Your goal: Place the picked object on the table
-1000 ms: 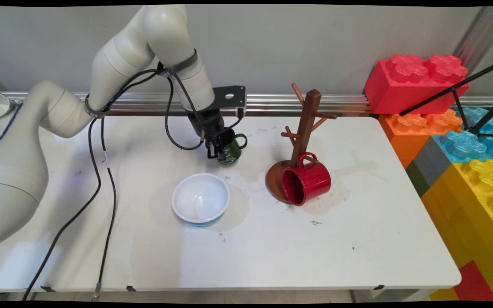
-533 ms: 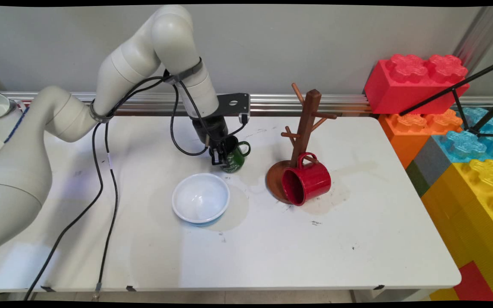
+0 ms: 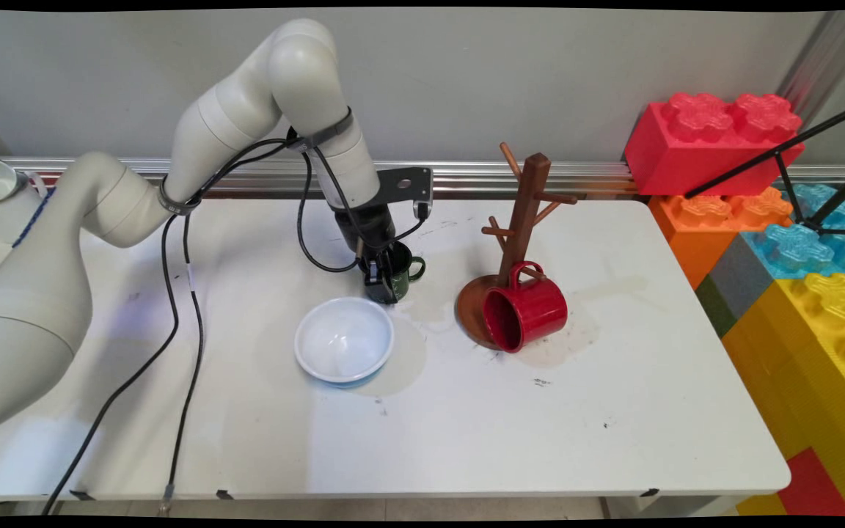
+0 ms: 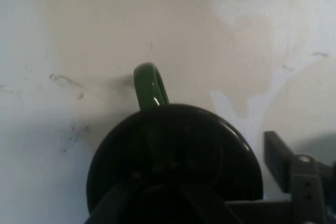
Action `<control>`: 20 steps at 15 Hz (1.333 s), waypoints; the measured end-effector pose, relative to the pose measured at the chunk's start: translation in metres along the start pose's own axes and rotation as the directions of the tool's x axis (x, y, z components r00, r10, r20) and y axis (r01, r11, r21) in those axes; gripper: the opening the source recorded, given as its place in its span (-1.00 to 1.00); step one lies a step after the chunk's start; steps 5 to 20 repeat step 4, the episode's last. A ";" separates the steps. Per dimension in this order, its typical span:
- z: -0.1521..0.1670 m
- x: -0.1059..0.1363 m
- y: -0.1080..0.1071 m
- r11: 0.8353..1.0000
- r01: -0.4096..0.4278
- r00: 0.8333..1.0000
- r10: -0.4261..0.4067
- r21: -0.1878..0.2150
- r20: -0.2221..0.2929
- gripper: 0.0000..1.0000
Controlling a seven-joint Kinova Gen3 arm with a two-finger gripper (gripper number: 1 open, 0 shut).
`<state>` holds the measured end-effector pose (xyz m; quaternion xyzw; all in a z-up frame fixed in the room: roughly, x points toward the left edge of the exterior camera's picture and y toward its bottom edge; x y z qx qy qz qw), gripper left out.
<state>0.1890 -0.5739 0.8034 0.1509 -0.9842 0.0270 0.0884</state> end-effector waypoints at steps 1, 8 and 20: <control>0.001 0.001 0.000 1.000 0.001 1.000 -0.001 -0.001 -0.004 1.00; 0.001 0.003 -0.002 1.000 0.001 1.000 -0.001 0.003 -0.019 1.00; 0.001 0.003 -0.002 1.000 0.001 1.000 -0.001 0.003 -0.019 1.00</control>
